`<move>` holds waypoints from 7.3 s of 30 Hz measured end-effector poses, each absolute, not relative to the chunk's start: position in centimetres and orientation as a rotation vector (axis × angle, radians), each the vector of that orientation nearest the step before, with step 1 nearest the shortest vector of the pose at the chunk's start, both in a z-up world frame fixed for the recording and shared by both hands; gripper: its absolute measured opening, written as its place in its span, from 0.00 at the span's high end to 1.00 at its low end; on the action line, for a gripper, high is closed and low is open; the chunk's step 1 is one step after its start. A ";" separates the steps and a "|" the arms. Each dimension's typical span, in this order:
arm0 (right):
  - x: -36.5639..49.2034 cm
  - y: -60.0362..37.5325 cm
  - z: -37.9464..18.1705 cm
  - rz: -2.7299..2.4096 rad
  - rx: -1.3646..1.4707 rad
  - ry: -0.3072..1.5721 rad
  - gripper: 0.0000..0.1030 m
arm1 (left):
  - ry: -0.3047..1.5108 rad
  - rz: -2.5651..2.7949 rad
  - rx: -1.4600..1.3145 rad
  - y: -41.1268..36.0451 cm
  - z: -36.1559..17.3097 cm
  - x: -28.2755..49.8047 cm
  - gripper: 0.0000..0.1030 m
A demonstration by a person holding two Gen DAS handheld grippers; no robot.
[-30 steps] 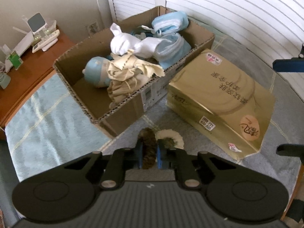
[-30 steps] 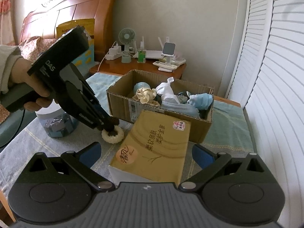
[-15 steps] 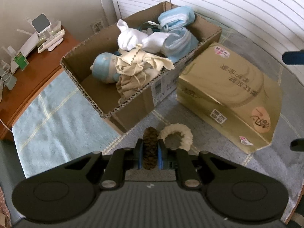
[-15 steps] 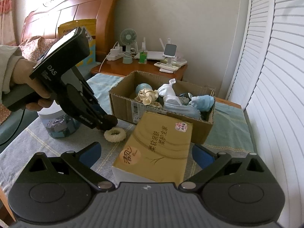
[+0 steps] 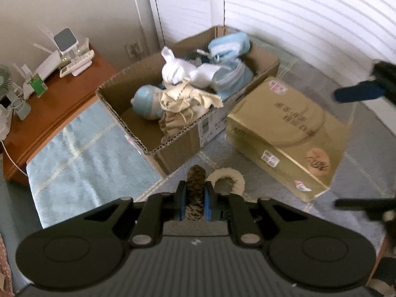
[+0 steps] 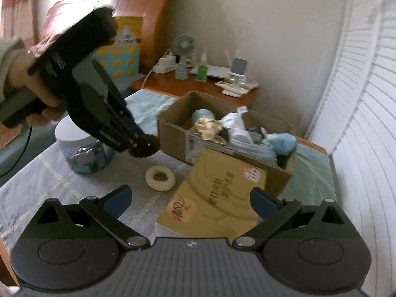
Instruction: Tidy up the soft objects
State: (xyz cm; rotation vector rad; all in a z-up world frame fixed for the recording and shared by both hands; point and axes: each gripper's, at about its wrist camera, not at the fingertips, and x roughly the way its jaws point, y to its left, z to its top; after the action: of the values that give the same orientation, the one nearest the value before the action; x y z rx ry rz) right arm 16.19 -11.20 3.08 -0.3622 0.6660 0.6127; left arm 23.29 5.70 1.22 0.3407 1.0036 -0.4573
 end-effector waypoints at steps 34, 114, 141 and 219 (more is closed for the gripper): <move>24.5 -0.3 -2.7 0.949 -0.726 0.875 0.38 | 0.926 -0.397 0.260 9.7 3.1 20.5 0.88; 15.2 -14.4 4.2 0.379 -0.293 0.638 0.00 | 0.750 -0.365 0.001 1.3 6.0 21.7 0.88; 16.5 -17.7 4.5 0.345 -0.152 0.676 0.00 | 0.538 -0.141 0.159 -1.5 6.1 27.0 0.01; 14.5 -15.6 7.6 0.137 -0.137 0.769 0.00 | 0.750 0.045 -0.005 2.7 6.9 11.6 0.01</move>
State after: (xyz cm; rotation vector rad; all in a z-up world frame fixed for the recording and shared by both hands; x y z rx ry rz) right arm 14.54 -15.65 7.62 -0.1366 0.7690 0.1375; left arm 11.62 2.67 6.95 -0.0049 0.7504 0.0450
